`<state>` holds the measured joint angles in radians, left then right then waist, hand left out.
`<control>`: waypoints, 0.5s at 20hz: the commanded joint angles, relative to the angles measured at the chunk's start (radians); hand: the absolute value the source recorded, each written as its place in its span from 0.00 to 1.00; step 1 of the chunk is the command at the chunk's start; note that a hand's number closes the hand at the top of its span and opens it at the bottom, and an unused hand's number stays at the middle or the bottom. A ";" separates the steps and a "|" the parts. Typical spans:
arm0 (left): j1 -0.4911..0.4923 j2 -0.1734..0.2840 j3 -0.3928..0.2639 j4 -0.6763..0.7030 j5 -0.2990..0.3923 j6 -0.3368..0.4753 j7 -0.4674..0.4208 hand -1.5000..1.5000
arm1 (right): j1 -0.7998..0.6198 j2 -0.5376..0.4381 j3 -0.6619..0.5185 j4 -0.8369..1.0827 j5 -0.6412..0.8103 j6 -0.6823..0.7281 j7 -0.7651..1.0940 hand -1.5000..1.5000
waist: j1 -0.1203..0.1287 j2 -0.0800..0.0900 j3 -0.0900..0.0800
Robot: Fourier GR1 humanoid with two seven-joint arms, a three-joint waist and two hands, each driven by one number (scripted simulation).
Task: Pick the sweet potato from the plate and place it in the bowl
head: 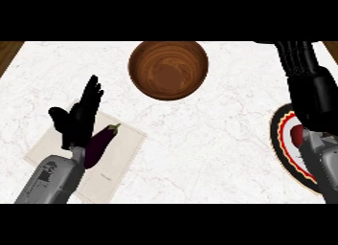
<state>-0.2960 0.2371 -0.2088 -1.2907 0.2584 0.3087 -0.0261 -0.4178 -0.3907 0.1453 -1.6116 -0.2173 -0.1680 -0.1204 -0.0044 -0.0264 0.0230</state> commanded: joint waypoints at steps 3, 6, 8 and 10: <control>-0.041 0.117 0.019 -0.056 -0.083 0.015 0.004 0.50 | 0.050 -0.196 -0.058 0.143 -0.165 0.320 0.099 1.00 | 0.017 0.031 -0.019; -0.047 0.175 0.020 -0.059 -0.149 0.046 -0.018 0.50 | 0.091 -0.322 -0.019 0.244 -0.204 0.519 0.182 1.00 | 0.043 0.045 -0.015; -0.037 0.175 0.022 -0.065 -0.134 0.039 0.011 0.50 | 0.080 -0.506 -0.135 0.331 0.102 0.288 0.096 1.00 | 0.012 0.043 -0.017; -0.011 0.188 0.023 -0.072 -0.133 0.023 0.011 0.50 | 0.104 -0.543 -0.212 0.480 -0.037 0.485 -0.053 0.00 | 0.028 0.042 -0.016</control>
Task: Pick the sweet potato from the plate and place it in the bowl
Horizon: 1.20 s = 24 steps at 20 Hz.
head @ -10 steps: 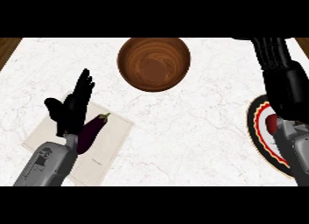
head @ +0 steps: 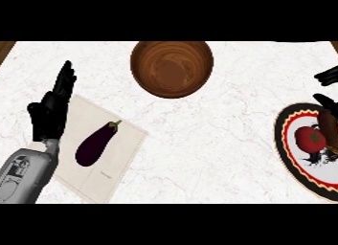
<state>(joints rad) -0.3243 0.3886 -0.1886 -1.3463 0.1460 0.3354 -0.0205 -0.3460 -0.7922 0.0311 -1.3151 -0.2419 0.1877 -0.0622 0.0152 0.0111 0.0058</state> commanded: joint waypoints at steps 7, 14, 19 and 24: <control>-0.003 0.052 -0.005 -0.077 -0.036 -0.003 0.076 0.50 | -0.007 -0.338 0.003 0.289 0.183 0.442 -0.435 0.00 | 0.030 0.002 -0.001; 0.013 0.044 -0.023 -0.142 -0.057 0.006 0.122 0.50 | -0.141 -0.393 0.193 0.266 0.461 0.461 -0.406 0.00 | 0.047 0.000 -0.004; 0.016 0.041 -0.028 -0.142 -0.071 -0.006 0.112 0.50 | -0.300 -0.313 0.331 0.237 0.602 0.521 -0.261 0.00 | 0.057 0.001 -0.007; 0.064 0.058 0.003 -0.176 -0.071 -0.010 0.141 0.50 | -0.367 -0.219 0.414 0.300 0.702 0.603 -0.269 0.00 | 0.026 -0.005 -0.006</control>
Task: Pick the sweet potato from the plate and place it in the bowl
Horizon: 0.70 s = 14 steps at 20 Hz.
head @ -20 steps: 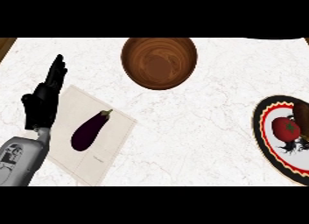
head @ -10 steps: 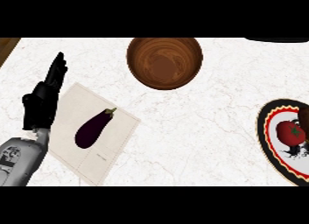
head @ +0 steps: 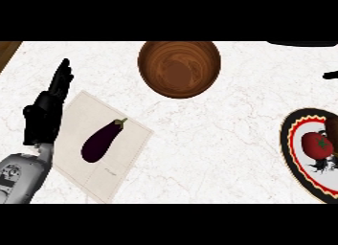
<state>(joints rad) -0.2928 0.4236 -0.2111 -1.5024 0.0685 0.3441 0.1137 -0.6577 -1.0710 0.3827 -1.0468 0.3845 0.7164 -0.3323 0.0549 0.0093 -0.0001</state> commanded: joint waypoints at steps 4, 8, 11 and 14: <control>0.002 0.036 0.055 -0.027 0.022 -0.050 0.025 0.50 | -0.092 0.147 0.132 0.102 0.147 0.102 0.005 0.00 | -0.017 -0.002 0.000; 0.048 0.028 0.075 -0.038 0.002 -0.039 0.013 0.50 | -0.082 0.177 0.171 0.087 0.215 0.109 0.019 0.00 | -0.035 -0.008 0.000; 0.045 -0.032 0.025 -0.036 -0.059 0.011 0.015 0.50 | -0.053 0.188 0.223 0.149 0.292 0.054 -0.012 0.00 | -0.038 -0.005 0.000; 0.054 0.006 0.064 -0.077 -0.020 -0.051 0.057 0.50 | -0.101 0.212 0.235 0.198 0.361 0.068 0.017 0.00 | -0.034 -0.007 0.000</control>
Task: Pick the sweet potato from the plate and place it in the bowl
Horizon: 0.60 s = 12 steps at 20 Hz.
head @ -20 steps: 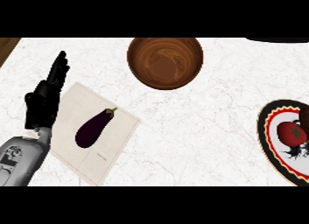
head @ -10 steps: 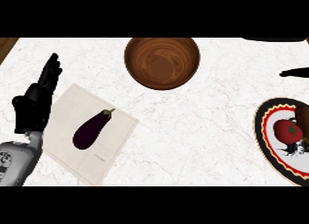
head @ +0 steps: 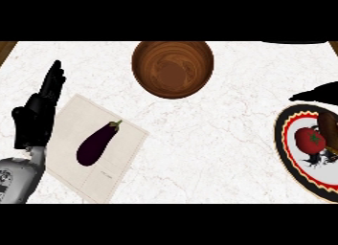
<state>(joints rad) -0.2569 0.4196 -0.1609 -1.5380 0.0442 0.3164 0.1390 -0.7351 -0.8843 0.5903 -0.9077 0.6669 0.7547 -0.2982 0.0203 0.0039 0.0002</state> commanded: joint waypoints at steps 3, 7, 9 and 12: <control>-0.034 -0.021 0.041 0.044 -0.026 -0.008 -0.004 0.50 | -0.022 0.048 0.025 0.070 0.131 0.023 0.000 0.00 | -0.013 -0.002 0.000; 0.019 -0.055 0.028 0.006 -0.039 -0.018 -0.019 0.50 | 0.018 0.089 0.003 0.206 0.195 -0.124 -0.080 0.00 | -0.008 0.001 0.000; 0.017 -0.054 0.032 -0.066 -0.060 -0.015 0.055 0.50 | 0.011 0.073 -0.012 0.180 0.227 -0.088 -0.095 0.00 | -0.012 -0.002 0.000; 0.029 -0.071 0.027 -0.025 -0.086 -0.017 0.006 0.50 | 0.033 0.094 -0.014 0.291 0.262 -0.166 -0.152 0.00 | -0.010 0.000 0.000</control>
<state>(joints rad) -0.2330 0.3764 -0.1288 -1.5769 -0.0067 0.2914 0.1650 -0.7252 -0.7908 0.5821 -0.6971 0.8773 0.6534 -0.3731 0.0122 0.0030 0.0004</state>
